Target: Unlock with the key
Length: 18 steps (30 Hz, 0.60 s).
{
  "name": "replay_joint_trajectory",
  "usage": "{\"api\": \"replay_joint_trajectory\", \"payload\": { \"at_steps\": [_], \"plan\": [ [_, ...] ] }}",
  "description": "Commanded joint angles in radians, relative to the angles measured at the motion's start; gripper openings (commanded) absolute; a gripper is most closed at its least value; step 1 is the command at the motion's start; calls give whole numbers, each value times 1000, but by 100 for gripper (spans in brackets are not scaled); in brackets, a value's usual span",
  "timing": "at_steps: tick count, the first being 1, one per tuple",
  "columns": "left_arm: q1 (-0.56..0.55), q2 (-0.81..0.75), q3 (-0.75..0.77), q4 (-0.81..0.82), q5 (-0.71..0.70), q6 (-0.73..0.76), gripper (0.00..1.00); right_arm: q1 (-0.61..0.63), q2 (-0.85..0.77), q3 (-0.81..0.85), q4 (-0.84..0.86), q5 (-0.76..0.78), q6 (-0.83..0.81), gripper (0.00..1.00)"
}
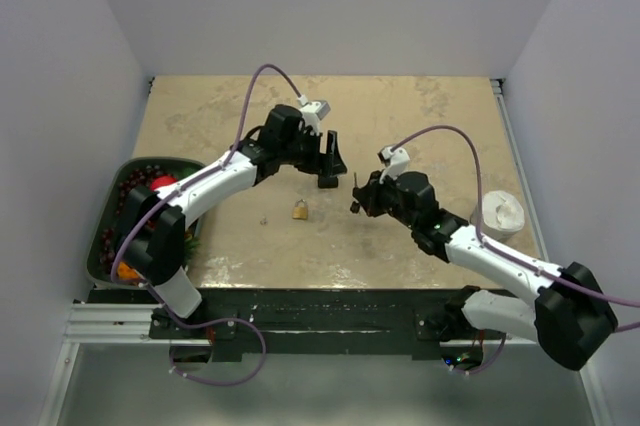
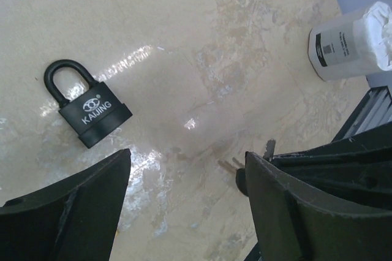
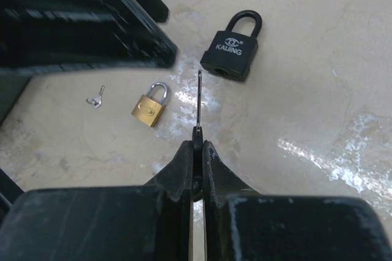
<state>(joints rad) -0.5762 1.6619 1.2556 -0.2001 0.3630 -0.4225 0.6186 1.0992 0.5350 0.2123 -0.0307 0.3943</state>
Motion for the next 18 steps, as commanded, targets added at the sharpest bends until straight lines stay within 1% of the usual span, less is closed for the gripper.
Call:
{"api": "replay_joint_trajectory", "payload": {
  "at_steps": [1,2,6,8,10,14,18],
  "plan": [
    [-82,-22,-30,113,-65,-139,79,101,51,98,-40,231,-48,0],
    [-86,-16,-28,110,-87,-151,79,113,59,114,-50,279,-43,0],
    [-100,-11,-61,145,-116,-213,78,139,102,122,-45,342,-9,0],
    [-123,-21,-82,159,-156,-229,78,142,117,129,-45,353,-3,0],
    [-139,-10,-85,171,-164,-237,78,150,137,135,-45,371,-2,0],
    [-142,22,-88,165,-189,-245,78,171,142,149,-48,411,2,0],
    [-143,41,-93,185,-208,-257,78,178,142,148,-40,419,-9,0]
  ]
}}
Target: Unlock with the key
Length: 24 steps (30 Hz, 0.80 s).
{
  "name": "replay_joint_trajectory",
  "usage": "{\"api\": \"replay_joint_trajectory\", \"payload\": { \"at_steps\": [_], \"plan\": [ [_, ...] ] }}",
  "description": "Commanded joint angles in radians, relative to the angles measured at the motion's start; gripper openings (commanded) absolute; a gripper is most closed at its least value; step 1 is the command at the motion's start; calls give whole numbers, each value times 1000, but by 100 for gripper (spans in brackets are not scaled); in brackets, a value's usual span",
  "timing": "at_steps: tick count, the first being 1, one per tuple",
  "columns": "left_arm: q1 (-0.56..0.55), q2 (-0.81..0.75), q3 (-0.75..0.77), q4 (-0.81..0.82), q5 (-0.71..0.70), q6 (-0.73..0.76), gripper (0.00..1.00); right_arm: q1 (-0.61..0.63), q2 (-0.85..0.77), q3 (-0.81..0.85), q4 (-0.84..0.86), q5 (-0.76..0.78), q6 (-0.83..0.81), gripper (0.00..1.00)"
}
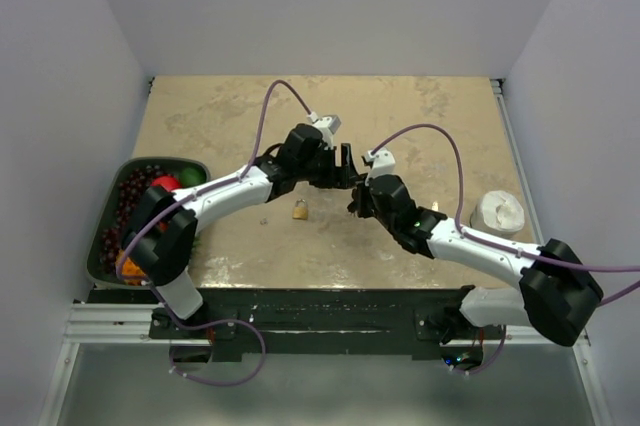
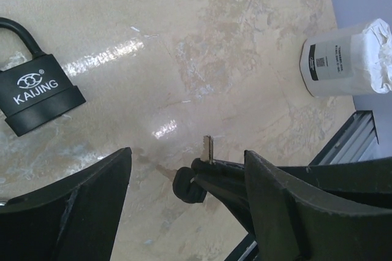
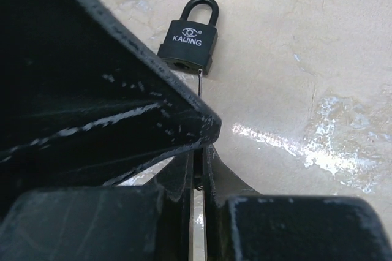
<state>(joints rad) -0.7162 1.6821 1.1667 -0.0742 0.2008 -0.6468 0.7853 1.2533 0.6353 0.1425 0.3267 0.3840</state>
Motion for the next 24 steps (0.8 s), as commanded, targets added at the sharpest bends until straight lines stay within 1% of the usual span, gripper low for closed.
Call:
{"api": "replay_joint_trajectory", "payload": {
  "at_steps": [1,4,5,8,9,17,20,21,22,23,24],
  "plan": [
    [-3,27,-1,59,-49,-36,77,12,-9,47,29,66,1,0],
    [-3,54,10,59,-60,-46,76,22,-6,46,26,78,-4,0],
    [-5,59,8,91,-58,-51,75,25,-3,44,28,84,-4,0],
    [-14,73,13,113,-64,-59,70,35,0,46,26,97,-5,0],
    [-19,83,22,111,-66,-54,65,37,4,47,25,101,-10,0],
    [-29,110,34,125,-72,-68,61,87,44,69,12,170,-28,0],
    [-32,126,33,137,-54,-71,48,104,52,73,14,195,-34,0],
    [-34,128,33,140,-51,-73,39,107,54,75,11,202,-37,0],
    [-34,131,31,143,-41,-76,34,111,58,79,9,218,-37,0],
    [-35,136,31,149,-37,-77,25,115,61,81,6,224,-36,0],
    [-37,137,31,152,-34,-80,21,117,63,83,3,232,-37,0]
  ]
}}
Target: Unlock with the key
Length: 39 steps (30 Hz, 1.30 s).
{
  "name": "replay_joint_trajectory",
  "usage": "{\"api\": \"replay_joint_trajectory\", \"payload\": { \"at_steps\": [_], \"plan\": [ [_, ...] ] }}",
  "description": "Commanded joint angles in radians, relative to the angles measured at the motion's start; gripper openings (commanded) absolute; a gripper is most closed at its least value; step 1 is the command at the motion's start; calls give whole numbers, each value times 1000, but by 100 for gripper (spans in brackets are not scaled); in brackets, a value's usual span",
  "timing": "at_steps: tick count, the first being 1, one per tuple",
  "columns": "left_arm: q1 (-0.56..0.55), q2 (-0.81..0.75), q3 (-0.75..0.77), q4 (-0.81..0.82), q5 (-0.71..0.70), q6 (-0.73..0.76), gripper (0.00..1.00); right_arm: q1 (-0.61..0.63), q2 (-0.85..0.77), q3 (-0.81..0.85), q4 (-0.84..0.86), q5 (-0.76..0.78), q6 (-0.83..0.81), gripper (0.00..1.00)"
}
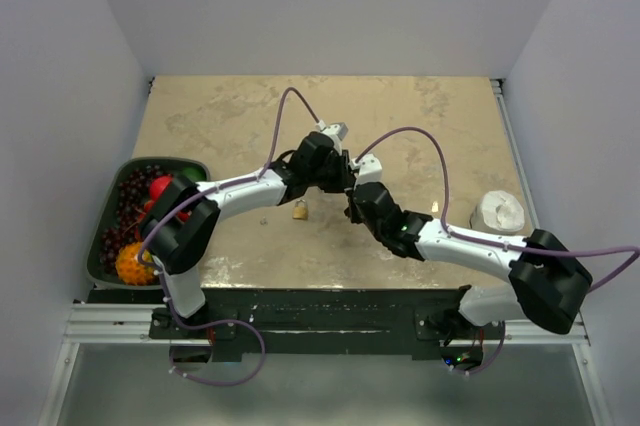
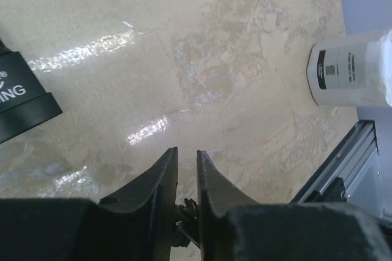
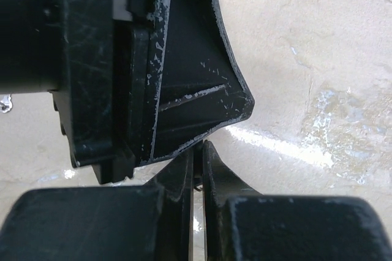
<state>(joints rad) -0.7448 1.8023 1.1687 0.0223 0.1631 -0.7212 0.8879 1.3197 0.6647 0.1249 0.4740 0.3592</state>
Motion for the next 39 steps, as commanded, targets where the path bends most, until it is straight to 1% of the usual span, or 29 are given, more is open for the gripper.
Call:
{"api": "replay_joint_trajectory", "payload": {
  "at_steps": [1,2,5,7,8,10,11,13,14,15,16,20,21,22,24,25,27,28,30,31,32,33,34,35,36,37,38,39],
  "plan": [
    [-8,20,28,59,13,-6,17,17,-2,55,16,95,-12,0],
    [-10,23,29,64,16,-7,10,19,3,56,15,103,-11,0],
    [-10,28,31,70,29,-9,0,20,6,58,1,132,3,0],
    [-10,29,29,73,36,-12,0,20,7,58,-5,141,9,0],
    [-10,32,28,77,39,-12,0,20,6,58,-7,143,12,7],
    [-10,34,26,82,45,-7,0,20,6,59,-7,140,14,15],
    [-7,34,22,91,50,-6,0,20,3,59,-7,135,17,25],
    [-1,32,13,108,65,8,0,20,-2,62,-13,126,24,34],
    [5,26,5,122,67,15,0,20,-7,62,-16,115,29,45],
    [8,23,3,122,65,40,0,20,-16,59,-16,103,26,50],
    [9,19,2,119,56,55,0,19,-20,59,-15,94,15,58],
    [24,-23,-32,93,53,118,0,0,-45,59,-10,-9,-64,69],
    [31,-32,-43,93,56,130,0,-13,-54,52,-7,-100,-72,70],
    [42,-41,-53,94,78,135,0,-58,-80,44,-4,-150,-78,72],
    [84,-76,-102,129,120,143,0,-127,-117,4,39,-300,-74,73],
    [100,-90,-125,189,192,146,0,-215,-160,-13,62,-494,-66,74],
    [139,-139,-191,252,293,154,0,-306,-197,-54,123,-642,-63,74],
    [150,-170,-223,299,330,161,0,-322,-223,-56,127,-766,-68,75],
    [166,-193,-239,321,418,203,0,-351,-235,-50,134,-859,-65,75],
    [170,-214,-250,340,446,213,0,-362,-235,-51,151,-952,-45,75],
    [170,-224,-257,353,469,215,0,-371,-231,-56,175,-1013,-30,75],
    [168,-236,-265,379,528,204,0,-388,-226,-68,236,-1066,-11,75],
    [171,-251,-283,445,552,184,0,-395,-218,-74,272,-1115,30,75],
    [171,-259,-291,470,571,143,0,-405,-199,-88,309,-1212,53,75],
    [174,-270,-299,493,620,128,0,-424,-191,-94,385,-1248,79,75],
    [177,-293,-319,545,645,112,0,-431,-183,-99,424,-1288,133,75],
    [180,-305,-329,568,665,83,0,-435,-171,-105,456,-1337,156,75],
    [182,-319,-339,585,694,75,0,-438,-166,-103,497,-1354,173,75]
  ]
}}
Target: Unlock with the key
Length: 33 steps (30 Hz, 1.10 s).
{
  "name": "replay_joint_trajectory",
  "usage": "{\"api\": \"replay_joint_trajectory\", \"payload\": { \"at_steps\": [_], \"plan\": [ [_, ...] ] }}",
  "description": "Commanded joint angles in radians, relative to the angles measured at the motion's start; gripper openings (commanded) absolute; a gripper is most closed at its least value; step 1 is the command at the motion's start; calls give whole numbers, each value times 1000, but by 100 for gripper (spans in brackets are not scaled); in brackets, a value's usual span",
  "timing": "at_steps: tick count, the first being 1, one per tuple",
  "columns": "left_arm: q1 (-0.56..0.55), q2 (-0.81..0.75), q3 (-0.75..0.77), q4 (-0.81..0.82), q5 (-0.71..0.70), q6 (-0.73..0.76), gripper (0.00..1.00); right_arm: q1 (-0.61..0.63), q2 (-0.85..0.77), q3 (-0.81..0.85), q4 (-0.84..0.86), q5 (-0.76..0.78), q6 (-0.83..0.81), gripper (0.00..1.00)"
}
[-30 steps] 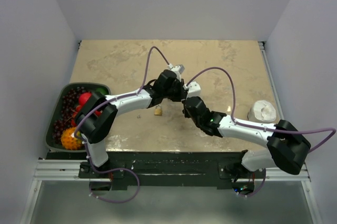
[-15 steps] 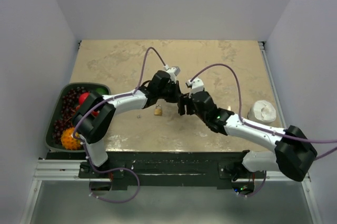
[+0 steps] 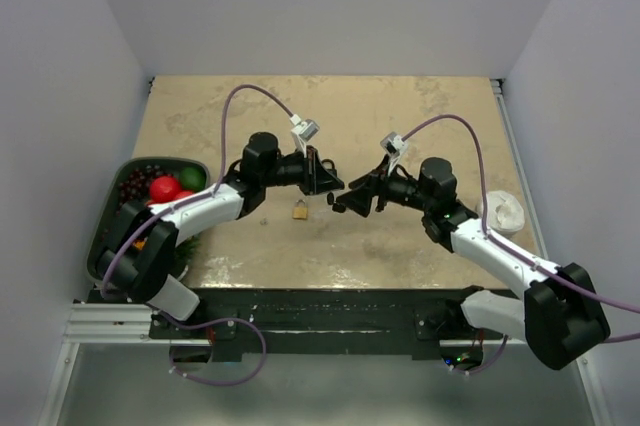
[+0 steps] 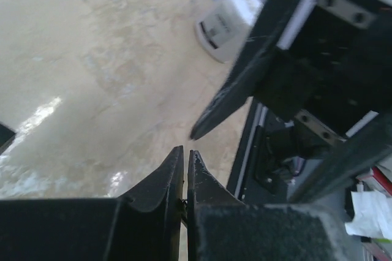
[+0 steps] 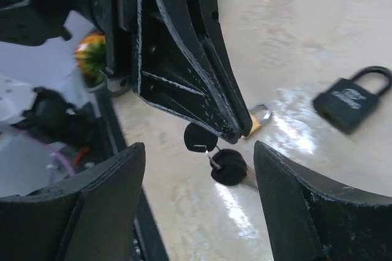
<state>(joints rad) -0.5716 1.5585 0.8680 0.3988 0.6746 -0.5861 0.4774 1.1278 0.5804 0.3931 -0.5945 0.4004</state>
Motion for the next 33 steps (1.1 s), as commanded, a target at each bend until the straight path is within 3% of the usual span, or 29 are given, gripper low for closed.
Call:
{"api": "replay_joint_trajectory", "payload": {
  "at_steps": [1,10,22,33],
  "plan": [
    [16,-99,-52,233,197,-69,0,-28,26,-17,239,-298,149,75],
    [24,-143,-72,429,336,-184,0,-28,18,-16,322,-337,228,72],
    [24,-133,-96,571,356,-276,0,50,78,-45,529,-294,336,62],
    [24,-132,-104,621,367,-304,0,64,190,-116,941,-297,558,48]
  ]
}}
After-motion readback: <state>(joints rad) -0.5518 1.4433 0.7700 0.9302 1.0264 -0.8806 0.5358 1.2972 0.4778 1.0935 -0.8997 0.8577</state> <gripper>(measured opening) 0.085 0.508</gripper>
